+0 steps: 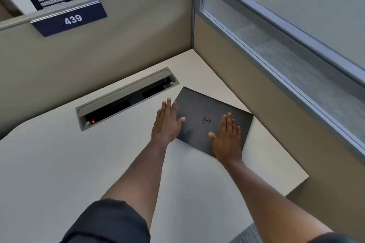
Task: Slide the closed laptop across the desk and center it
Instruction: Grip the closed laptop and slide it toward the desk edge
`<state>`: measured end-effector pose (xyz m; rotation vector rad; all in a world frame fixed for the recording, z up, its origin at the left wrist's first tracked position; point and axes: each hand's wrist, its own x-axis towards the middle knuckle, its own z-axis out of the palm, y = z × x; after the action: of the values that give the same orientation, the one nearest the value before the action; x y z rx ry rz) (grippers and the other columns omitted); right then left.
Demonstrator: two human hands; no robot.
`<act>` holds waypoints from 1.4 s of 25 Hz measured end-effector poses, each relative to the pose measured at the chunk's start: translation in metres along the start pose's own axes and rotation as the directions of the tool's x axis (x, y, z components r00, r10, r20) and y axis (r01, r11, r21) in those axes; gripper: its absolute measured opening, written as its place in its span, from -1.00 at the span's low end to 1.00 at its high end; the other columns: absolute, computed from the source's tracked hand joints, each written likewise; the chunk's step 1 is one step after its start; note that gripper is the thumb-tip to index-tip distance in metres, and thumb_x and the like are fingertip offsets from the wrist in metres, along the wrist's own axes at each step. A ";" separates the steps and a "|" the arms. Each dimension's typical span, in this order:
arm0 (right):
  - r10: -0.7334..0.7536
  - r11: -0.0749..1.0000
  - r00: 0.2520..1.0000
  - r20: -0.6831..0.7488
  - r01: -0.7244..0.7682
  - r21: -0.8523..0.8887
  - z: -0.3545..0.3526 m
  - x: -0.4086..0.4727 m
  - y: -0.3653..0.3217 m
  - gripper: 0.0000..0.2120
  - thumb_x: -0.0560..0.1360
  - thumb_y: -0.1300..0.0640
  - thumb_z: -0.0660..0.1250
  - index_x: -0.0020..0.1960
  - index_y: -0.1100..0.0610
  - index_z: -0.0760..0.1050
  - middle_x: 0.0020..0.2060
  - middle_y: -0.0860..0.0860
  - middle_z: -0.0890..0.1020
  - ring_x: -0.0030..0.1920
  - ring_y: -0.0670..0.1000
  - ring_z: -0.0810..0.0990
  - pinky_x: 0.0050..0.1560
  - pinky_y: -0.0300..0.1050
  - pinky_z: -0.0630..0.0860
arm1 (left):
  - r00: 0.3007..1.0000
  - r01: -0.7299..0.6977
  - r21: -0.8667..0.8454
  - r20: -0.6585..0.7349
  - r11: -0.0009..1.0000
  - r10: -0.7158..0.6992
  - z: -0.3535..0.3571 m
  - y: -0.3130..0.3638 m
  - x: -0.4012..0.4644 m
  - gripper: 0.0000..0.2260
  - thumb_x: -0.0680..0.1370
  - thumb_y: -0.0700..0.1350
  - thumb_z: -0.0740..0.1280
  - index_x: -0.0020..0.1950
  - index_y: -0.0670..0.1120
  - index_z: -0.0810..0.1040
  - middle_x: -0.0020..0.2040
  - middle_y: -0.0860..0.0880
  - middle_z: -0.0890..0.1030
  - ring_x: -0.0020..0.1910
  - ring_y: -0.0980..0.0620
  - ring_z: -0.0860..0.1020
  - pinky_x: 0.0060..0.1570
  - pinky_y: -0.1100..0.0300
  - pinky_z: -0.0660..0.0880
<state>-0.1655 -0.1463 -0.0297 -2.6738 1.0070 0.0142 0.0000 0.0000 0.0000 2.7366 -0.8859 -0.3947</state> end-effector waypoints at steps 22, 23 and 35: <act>0.499 0.831 0.860 0.105 -0.509 0.225 0.015 0.021 0.028 -0.15 0.53 0.00 0.39 0.57 0.35 0.01 0.53 0.23 0.17 0.29 0.34 0.40 0.21 0.21 0.46 | 0.962 0.185 -0.068 0.216 0.980 -0.167 0.029 -0.006 0.042 -0.18 0.57 0.13 0.31 0.62 -0.16 -0.08 0.56 -0.17 0.20 0.42 -0.25 0.35 0.30 -0.13 0.40; 0.520 0.810 0.847 0.113 -0.531 0.250 0.015 0.023 0.029 -0.14 0.52 0.01 0.40 0.57 0.34 0.00 0.51 0.25 0.20 0.30 0.34 0.38 0.22 0.23 0.46 | 0.961 0.196 -0.074 0.213 0.978 -0.177 0.029 -0.006 0.044 -0.17 0.56 0.13 0.32 0.62 -0.16 -0.09 0.54 -0.17 0.22 0.40 -0.26 0.37 0.29 -0.13 0.40; 0.694 0.523 0.625 0.358 -0.779 0.346 0.012 0.062 0.057 -0.13 0.24 0.01 0.66 0.36 0.19 0.26 0.34 0.24 0.34 0.32 0.35 0.37 -0.04 0.15 0.51 | 0.817 0.565 -0.254 0.303 0.785 -0.490 0.023 -0.007 0.081 -0.55 0.53 -0.04 0.30 0.38 -0.14 0.36 0.36 -0.19 0.41 0.36 -0.25 0.38 0.31 -0.06 0.36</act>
<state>-0.1541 -0.2239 -0.0629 -1.5901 1.7512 0.1566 0.0595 -0.0459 -0.0384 2.5974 -0.0317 -0.8813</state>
